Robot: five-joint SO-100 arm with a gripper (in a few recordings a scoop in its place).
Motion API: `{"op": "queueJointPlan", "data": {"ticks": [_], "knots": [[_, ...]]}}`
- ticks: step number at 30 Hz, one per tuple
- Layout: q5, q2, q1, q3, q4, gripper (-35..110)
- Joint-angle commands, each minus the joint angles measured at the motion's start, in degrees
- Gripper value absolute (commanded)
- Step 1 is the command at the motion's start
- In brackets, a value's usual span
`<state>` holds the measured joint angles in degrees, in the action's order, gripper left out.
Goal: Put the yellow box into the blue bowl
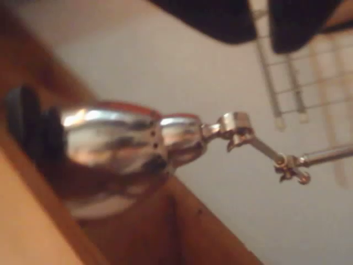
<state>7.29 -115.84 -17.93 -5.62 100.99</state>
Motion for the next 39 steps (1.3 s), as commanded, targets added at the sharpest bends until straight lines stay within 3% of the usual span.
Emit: {"op": "queueJointPlan", "data": {"ticks": [1,23,30,39], "knots": [[-0.44,-3.52,-0.62,-2.2,0.26,-1],[-4.13,-55.55,0.18,-89.82,-0.7,0],[-4.04,-68.2,0.18,-103.54,-0.53,0],[-4.04,-69.87,0.09,-103.71,-0.62,0]]}}
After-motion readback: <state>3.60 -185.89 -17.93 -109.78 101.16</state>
